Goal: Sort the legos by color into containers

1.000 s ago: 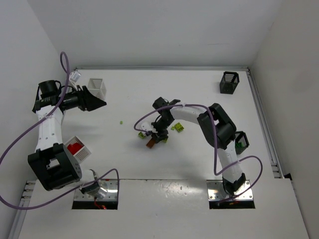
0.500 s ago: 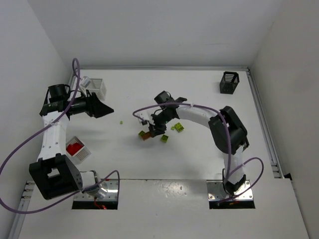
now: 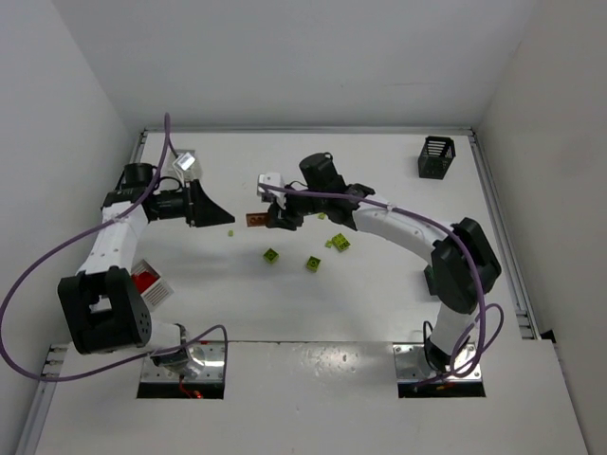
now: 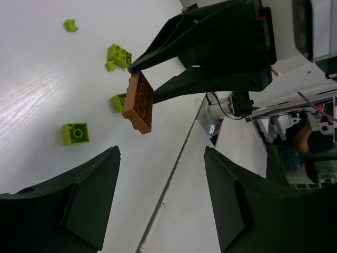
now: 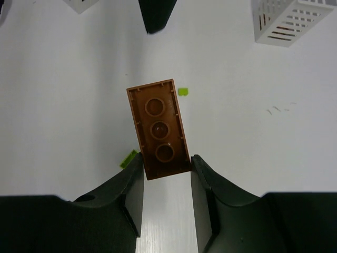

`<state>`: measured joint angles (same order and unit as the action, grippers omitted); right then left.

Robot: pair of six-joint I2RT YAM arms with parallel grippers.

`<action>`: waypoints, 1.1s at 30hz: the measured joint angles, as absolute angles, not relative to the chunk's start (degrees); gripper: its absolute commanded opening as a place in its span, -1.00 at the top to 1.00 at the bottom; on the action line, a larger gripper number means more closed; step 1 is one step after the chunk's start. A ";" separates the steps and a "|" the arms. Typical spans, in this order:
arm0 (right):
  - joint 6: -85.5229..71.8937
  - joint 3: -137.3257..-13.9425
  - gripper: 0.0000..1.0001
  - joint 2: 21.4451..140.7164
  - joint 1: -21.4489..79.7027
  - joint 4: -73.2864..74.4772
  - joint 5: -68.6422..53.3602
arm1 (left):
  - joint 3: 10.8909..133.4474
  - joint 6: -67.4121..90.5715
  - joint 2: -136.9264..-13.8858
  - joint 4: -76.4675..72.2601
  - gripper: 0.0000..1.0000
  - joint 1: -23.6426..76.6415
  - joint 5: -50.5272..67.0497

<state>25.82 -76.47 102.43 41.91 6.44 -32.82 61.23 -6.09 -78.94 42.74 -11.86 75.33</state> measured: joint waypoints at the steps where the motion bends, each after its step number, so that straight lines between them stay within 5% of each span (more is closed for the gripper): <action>1: 25.39 -76.47 1.00 102.43 42.24 5.85 -32.47 | 61.23 -5.58 -79.57 42.76 -0.41 -11.70 75.50; 11: 23.44 -76.51 1.00 102.43 44.66 2.37 -30.28 | 61.21 -0.93 -80.66 39.51 -0.38 -8.14 73.12; 17: 23.24 -76.86 1.00 102.43 45.63 1.48 -29.82 | 60.75 2.48 -80.66 36.36 -0.02 -6.68 68.27; 19: 23.14 -77.06 1.00 102.43 46.00 1.15 -29.58 | 60.66 3.11 -80.66 35.75 0.24 -6.66 67.44; 21: 23.09 -77.30 0.81 102.43 46.26 0.91 -29.34 | 60.58 3.57 -80.66 35.22 0.60 -6.66 66.76; 24: 23.14 -77.41 0.28 102.48 46.39 1.10 -28.45 | 60.58 4.23 -80.49 34.76 0.84 -6.66 66.43; 26: 23.14 -77.41 -0.13 102.48 46.39 1.28 -28.08 | 60.58 4.49 -80.42 34.52 0.91 -6.83 66.28; 29: 22.48 -77.28 -0.45 102.43 46.50 1.19 -26.28 | 60.97 4.49 -80.12 34.54 0.93 -7.92 65.84; 33: 18.72 -75.20 -0.65 100.95 45.65 0.89 -21.76 | 67.68 5.19 -80.84 35.66 0.96 -11.53 60.23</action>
<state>18.72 -75.20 100.95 45.65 0.89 -21.76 67.68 5.19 -80.84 35.66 -11.53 60.23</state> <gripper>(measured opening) 0.789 0.175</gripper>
